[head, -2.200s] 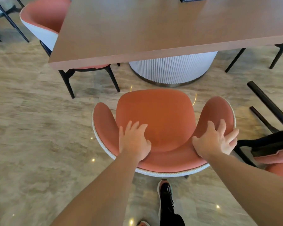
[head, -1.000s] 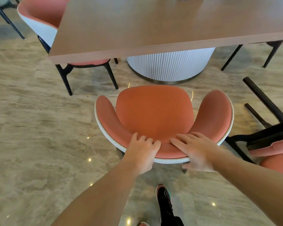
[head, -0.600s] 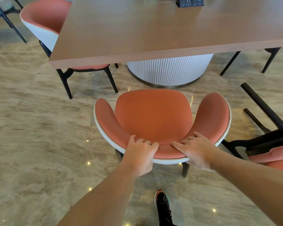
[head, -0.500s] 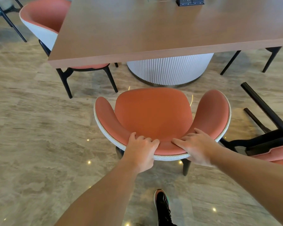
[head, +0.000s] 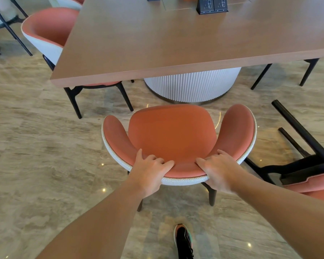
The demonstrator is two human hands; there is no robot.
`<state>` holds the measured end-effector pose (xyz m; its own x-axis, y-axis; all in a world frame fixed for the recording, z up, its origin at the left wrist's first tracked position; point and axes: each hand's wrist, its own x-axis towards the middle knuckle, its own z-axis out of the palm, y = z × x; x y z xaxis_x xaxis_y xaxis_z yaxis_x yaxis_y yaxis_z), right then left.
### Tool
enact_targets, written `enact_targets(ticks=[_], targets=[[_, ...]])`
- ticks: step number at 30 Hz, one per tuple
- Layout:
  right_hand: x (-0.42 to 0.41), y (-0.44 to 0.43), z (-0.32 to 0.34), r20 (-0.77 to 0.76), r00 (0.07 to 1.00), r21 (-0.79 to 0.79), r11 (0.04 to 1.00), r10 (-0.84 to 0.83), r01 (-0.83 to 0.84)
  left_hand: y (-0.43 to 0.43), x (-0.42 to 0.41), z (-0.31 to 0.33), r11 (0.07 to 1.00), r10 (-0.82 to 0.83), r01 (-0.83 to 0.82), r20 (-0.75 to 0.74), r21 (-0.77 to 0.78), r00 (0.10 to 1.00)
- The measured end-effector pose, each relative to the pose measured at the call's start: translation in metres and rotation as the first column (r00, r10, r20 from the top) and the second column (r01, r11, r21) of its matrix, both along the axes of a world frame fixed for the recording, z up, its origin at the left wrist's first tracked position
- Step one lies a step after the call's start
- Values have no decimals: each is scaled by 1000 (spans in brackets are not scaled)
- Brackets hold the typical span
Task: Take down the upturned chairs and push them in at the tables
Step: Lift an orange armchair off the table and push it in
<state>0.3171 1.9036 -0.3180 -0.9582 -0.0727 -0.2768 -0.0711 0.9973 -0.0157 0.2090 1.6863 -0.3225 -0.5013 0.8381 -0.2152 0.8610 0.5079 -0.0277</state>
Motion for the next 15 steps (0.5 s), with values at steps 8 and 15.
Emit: enact_targets(ticks=[8,15], targets=[[-17,-10,-2,-45,999,-2,1000,5,-5,-4,-23,6,998,0,1,15,-58,1000],[-37,-21,6,-16,999,-8,999,-46,46,-9,-53,14,997,-2,5,48,-70,999]])
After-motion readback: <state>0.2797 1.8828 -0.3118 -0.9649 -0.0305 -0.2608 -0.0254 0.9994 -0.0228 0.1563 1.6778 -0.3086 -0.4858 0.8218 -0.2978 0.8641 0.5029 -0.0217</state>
